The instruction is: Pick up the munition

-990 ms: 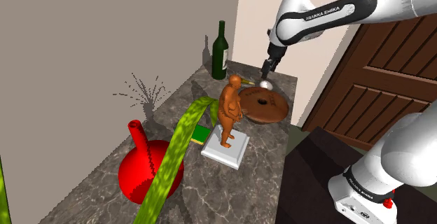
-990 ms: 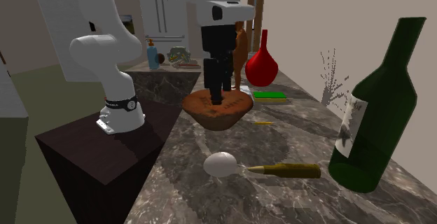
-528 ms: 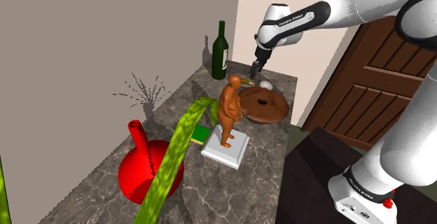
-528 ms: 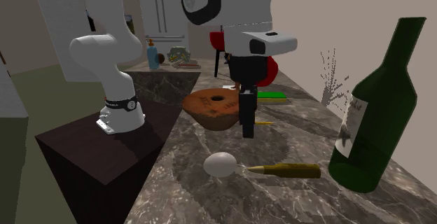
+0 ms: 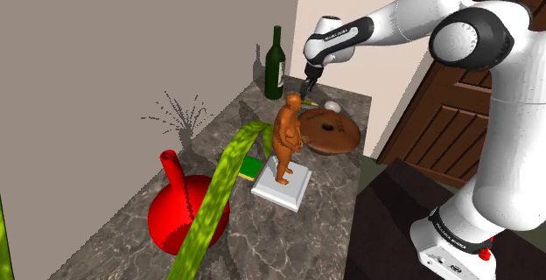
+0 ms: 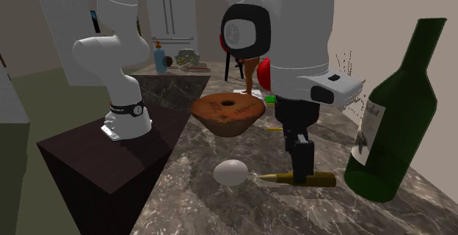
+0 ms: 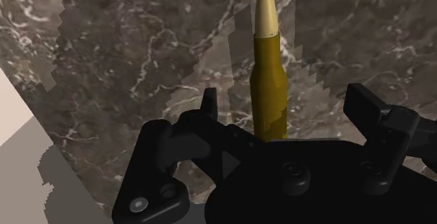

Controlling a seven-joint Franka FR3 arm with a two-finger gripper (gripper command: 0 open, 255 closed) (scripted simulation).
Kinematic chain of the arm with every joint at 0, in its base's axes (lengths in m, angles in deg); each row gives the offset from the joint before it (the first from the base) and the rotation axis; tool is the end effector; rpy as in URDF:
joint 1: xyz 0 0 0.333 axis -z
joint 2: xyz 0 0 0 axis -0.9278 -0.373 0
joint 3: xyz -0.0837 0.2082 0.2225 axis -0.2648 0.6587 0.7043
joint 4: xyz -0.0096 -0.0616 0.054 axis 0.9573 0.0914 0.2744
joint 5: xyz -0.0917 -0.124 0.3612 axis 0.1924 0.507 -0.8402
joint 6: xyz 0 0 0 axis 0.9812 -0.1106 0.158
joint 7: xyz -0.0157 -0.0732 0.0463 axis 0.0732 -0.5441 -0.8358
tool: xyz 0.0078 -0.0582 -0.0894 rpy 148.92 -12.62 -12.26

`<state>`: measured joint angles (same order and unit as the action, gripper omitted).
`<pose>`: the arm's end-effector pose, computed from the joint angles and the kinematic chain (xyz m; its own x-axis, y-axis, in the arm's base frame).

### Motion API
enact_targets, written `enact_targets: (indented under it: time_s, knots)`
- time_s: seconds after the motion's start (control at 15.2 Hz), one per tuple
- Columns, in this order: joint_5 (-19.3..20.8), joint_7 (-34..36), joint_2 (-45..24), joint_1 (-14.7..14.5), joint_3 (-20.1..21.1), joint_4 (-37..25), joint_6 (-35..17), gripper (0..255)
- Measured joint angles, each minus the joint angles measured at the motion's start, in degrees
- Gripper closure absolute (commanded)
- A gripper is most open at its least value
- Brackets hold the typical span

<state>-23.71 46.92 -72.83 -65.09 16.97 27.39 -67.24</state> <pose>0.6651 -0.0920 0.3107 0.9227 0.3682 0.1139 0.3742 -0.9267 -0.0356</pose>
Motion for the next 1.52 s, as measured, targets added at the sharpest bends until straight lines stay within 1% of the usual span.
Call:
enact_targets:
  time_s: [0.46, 0.53, 1.12, 1.52]
  knots:
    - [-0.8, -1.0, -3.7, 0.3, 0.5, -0.3, -3.4, 0]
    - [-0.9, -1.1, -3.9, 0.4, 0.6, -0.2, -3.7, 255]
    - [-0.9, -1.0, -3.5, 0.3, 0.5, 0.3, -4.2, 255]
    - [-0.5, -0.7, -2.2, 0.2, 0.4, -0.5, -1.8, 255]
